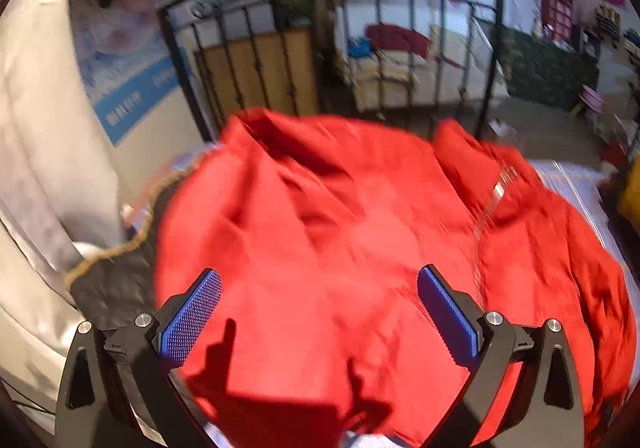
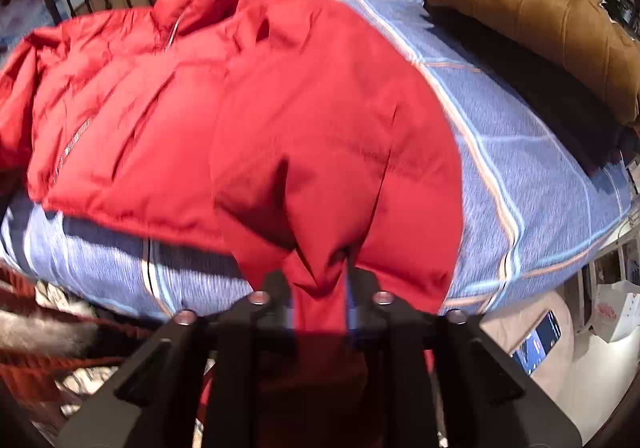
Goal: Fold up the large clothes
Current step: 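Lay the red jacket flat on the bed and release both grippers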
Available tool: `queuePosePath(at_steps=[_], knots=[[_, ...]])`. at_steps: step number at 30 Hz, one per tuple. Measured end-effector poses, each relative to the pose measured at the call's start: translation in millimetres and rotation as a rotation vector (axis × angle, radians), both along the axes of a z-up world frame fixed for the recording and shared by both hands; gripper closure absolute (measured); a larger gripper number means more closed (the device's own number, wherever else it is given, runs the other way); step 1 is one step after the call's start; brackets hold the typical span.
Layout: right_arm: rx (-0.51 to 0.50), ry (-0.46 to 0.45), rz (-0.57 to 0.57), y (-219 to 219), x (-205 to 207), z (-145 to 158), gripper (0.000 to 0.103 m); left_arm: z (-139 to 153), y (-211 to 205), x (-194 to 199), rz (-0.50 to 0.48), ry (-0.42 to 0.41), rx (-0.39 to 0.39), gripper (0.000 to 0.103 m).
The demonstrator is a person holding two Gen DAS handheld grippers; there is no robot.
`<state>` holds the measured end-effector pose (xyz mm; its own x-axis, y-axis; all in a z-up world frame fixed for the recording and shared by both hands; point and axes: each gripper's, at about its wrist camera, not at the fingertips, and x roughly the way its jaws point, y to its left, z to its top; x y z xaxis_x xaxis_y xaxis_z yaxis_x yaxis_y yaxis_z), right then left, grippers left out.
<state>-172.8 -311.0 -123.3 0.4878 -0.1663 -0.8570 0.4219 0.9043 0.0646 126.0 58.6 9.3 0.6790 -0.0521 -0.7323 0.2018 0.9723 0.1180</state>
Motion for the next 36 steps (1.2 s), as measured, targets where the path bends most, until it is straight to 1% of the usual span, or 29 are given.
queuePosePath(at_steps=[1, 3, 4, 6, 7, 8, 10, 12, 13, 15, 16, 17, 18, 19, 20, 21, 22, 23, 24, 25, 26, 28, 29, 30, 31, 32, 34, 36], knots=[[-0.004, -0.027, -0.012, -9.8, 2.5, 10.1, 0.094, -10.7, -8.1, -7.9, -0.014, 0.024, -0.011, 0.006], [-0.051, -0.096, -0.041, -36.2, 9.1, 40.6, 0.096, -28.7, -24.4, -22.7, -0.043, 0.071, -0.039, 0.006], [-0.08, -0.132, -0.059, -51.5, 13.2, 58.3, 0.096, -35.5, -32.5, -29.2, -0.053, 0.085, -0.044, 0.006], [-0.171, -0.201, -0.099, -88.5, 24.6, 100.6, 0.099, -46.5, -46.8, -40.5, -0.084, 0.116, -0.047, 0.006], [-0.238, -0.234, -0.128, -112.0, 32.8, 125.0, 0.099, -49.9, -53.3, -46.2, -0.097, 0.127, -0.05, 0.006], [-0.28, -0.258, -0.146, -130.2, 40.1, 143.1, 0.099, -51.9, -55.5, -50.8, -0.111, 0.131, -0.052, 0.006], [-0.335, -0.272, -0.149, -173.4, 66.3, 172.3, 0.1, -54.0, -63.2, -62.7, -0.129, 0.113, -0.028, 0.006], [-0.318, -0.268, -0.14, -209.5, 96.2, 184.3, 0.1, -52.5, -66.6, -71.0, -0.134, 0.097, -0.004, 0.006], [-0.321, -0.247, -0.13, -221.0, 113.8, 185.3, 0.1, -53.2, -66.9, -76.5, -0.134, 0.092, 0.004, 0.006], [-0.323, -0.211, -0.125, -242.1, 144.0, 177.8, 0.1, -50.9, -61.2, -82.6, -0.131, 0.09, 0.016, 0.006], [-0.31, -0.201, -0.145, -253.6, 152.6, 170.2, 0.097, -52.5, -57.8, -85.8, -0.126, 0.09, 0.019, 0.006], [-0.255, -0.176, -0.192, -271.2, 160.7, 154.9, 0.085, -54.9, -55.1, -89.7, -0.121, 0.094, 0.024, 0.006], [-0.182, -0.13, -0.262, -287.3, 165.5, 138.4, 0.057, -57.6, -52.8, -93.0, -0.12, 0.103, 0.027, 0.006], [-0.111, -0.078, -0.355, -301.1, 168.0, 121.5, 0.047, -61.7, -50.6, -95.2, -0.121, 0.118, 0.034, 0.006], [-0.018, -0.08, -0.449, -311.5, 158.8, 105.9, 0.043, -65.3, -48.8, -97.4, -0.122, 0.126, 0.044, 0.006], [0.061, -0.133, -0.484, -310.9, 147.0, 98.0, 0.042, -67.4, -47.4, -98.1, -0.12, 0.129, 0.055, 0.006], [0.112, -0.17, -0.511, -311.2, 137.4, 94.7, 0.039, -69.0, -45.0, -98.1, -0.119, 0.134, 0.061, 0.006], [0.137, -0.188, -0.548, -307.4, 122.3, 92.6, 0.035, -72.1, -42.8, -96.7, -0.118, 0.144, 0.066, 0.006], [0.136, -0.212, -0.561, -300.9, 108.6, 95.4, 0.035, -74.9, -42.5, -95.9, -0.115, 0.151, 0.069, 0.006], [0.128, -0.257, -0.556, -290.8, 93.0, 101.7, 0.035, -77.3, -41.7, -93.2, -0.111, 0.157, 0.071, 0.006], [0.106, -0.312, -0.532, -274.7, 73.8, 109.7, 0.035, -79.2, -42.4, -89.9, -0.108, 0.16, 0.071, 0.006], [0.077, -0.371, -0.438, -240.9, 48.9, 121.7, 0.032, -82.1, -43.7, -83.6, -0.106, 0.167, 0.06, 0.006], [0.079, -0.388, -0.356, -218.2, 40.4, 123.9, 0.023, -83.6, -46.0, -79.9, -0.109, 0.172, 0.045, 0.006], [0.089, -0.39, -0.276, -197.0, 34.8, 121.7, 0.021, -85.1, -49.6, -77.1, -0.114, 0.176, 0.035, 0.006], [0.112, -0.375, -0.178, -171.0, 31.2, 113.8, 0.021, -85.7, -54.6, -73.4, -0.12, 0.174, 0.032, 0.006], [0.137, -0.342, -0.11, -148.1, 31.5, 103.1, 0.021, -86.0, -59.1, -70.7, -0.122, 0.164, 0.038, 0.006], [0.191, -0.269, -0.028, -115.3, 35.0, 75.4, 0.021, -84.3, -66.3, -64.0, -0.122, 0.129, 0.053, 0.006], [0.247, -0.224, 0.005, -83.9, 38.4, 48.5, 0.021, -81.9, -64.7, -51.9, -0.097, 0.08, 0.093, 0.006]])
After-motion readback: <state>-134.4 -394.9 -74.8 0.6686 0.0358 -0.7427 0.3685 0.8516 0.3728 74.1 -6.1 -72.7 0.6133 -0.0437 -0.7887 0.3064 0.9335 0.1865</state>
